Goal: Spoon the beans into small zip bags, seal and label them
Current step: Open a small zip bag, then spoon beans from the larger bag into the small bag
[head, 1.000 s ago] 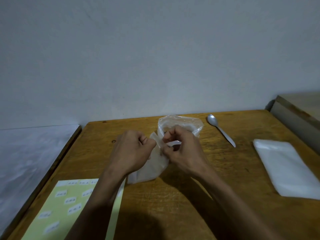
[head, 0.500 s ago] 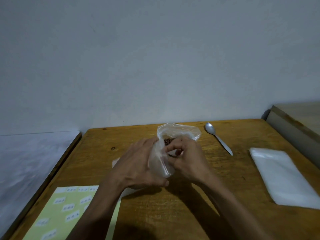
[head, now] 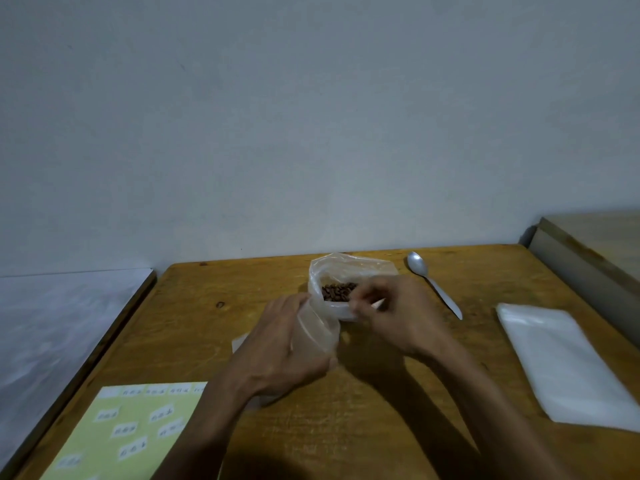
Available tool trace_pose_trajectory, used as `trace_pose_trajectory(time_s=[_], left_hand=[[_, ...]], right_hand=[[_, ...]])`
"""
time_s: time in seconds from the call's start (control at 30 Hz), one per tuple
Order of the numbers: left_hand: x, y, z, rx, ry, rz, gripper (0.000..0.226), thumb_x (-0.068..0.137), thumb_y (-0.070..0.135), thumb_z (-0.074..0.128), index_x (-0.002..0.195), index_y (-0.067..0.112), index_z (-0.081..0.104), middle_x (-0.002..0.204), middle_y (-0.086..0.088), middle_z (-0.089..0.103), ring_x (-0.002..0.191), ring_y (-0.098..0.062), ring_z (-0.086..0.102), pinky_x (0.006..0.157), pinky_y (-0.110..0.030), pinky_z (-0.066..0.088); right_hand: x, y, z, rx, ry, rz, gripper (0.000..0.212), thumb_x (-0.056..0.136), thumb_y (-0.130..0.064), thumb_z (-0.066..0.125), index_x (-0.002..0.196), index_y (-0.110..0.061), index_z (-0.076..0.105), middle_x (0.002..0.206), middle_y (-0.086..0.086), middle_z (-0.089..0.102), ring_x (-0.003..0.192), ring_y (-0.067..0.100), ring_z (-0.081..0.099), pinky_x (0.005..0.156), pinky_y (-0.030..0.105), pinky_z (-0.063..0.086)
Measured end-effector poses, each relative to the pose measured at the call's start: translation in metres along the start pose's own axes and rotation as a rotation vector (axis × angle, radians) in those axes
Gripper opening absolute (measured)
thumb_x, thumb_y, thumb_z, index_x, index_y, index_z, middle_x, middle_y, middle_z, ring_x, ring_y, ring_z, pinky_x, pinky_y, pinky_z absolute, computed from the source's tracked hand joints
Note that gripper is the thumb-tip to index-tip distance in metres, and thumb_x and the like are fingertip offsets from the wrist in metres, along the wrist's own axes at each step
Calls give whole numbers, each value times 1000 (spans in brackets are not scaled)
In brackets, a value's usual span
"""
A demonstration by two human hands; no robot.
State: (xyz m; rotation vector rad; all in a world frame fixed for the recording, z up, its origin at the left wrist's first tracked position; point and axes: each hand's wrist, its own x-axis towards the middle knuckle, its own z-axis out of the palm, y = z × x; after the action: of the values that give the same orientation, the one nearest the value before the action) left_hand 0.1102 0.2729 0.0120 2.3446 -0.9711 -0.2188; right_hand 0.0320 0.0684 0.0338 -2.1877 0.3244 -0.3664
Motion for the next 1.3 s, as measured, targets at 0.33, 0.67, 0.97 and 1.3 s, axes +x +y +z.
trace_pose_trajectory(time_s=[0.33, 0.67, 0.97, 1.3], left_hand=[[7, -2, 18, -154, 164, -55, 94, 74, 55, 80, 148, 38, 25, 129, 20, 36, 114, -3, 45, 77, -15, 44], [12, -5, 16, -115, 114, -67, 104, 69, 59, 81, 152, 36, 22, 135, 19, 32, 118, -9, 43, 85, -22, 44], [19, -3, 15, -55, 50, -79, 103, 71, 53, 84, 152, 30, 26, 131, 19, 33, 115, -8, 40, 80, -20, 39], [21, -2, 15, -60, 29, -94, 109, 68, 58, 84, 154, 30, 23, 140, 17, 33, 121, -9, 38, 89, -25, 42]], right_hand=[[36, 94, -34, -670, 299, 534, 22, 93, -36, 60, 101, -18, 68, 108, 6, 63, 106, 29, 56, 92, 47, 44], [35, 61, -46, 213, 718, 353, 16, 88, -32, 68, 80, -19, 71, 78, 2, 74, 78, 21, 70, 79, 44, 59], [11, 15, -30, 102, 544, -76, 29, 97, -33, 62, 79, -16, 76, 64, -4, 72, 57, 6, 66, 60, 33, 56], [9, 37, 31, 289, 494, 359, 34, 97, -30, 62, 69, -13, 73, 63, 1, 70, 59, 17, 67, 49, 22, 52]])
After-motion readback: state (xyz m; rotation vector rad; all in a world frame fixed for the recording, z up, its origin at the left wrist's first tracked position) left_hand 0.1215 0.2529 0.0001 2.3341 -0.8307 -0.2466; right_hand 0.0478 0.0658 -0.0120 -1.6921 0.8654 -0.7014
